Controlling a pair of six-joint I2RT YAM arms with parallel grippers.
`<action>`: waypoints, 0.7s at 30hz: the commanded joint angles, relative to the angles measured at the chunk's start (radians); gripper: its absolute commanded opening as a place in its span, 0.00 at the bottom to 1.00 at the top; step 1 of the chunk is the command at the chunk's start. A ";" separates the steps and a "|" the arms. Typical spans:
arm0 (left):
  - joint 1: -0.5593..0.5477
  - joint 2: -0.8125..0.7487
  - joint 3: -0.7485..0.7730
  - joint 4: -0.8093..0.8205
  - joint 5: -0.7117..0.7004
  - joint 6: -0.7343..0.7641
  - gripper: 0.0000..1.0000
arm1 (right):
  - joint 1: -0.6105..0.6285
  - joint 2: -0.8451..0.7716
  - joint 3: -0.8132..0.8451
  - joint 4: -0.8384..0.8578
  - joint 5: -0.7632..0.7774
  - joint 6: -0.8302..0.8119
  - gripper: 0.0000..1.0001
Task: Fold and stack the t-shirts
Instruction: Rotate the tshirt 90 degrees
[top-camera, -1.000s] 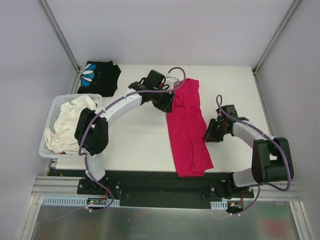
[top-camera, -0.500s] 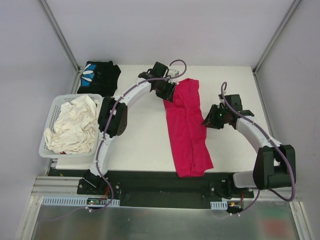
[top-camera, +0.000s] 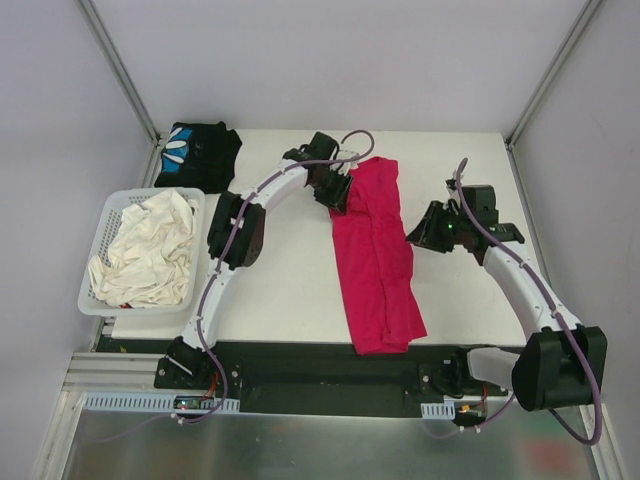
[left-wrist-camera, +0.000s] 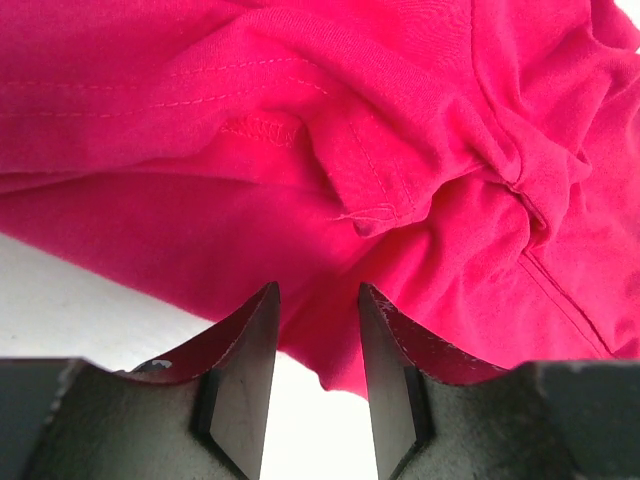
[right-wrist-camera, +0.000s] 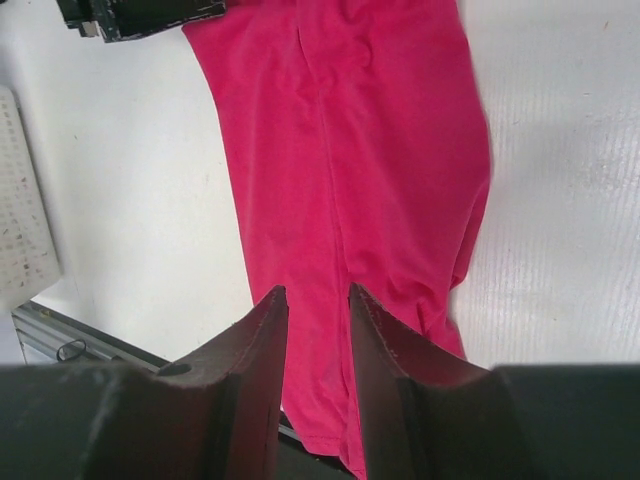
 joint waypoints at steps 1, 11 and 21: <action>0.007 0.036 0.078 -0.014 0.057 0.012 0.36 | -0.004 -0.036 0.044 -0.043 -0.018 0.001 0.34; 0.052 0.085 0.121 -0.029 0.097 -0.078 0.35 | -0.004 -0.099 0.113 -0.102 -0.035 0.004 0.34; 0.090 0.163 0.256 -0.031 0.104 -0.166 0.35 | -0.006 -0.161 0.146 -0.181 -0.047 -0.008 0.35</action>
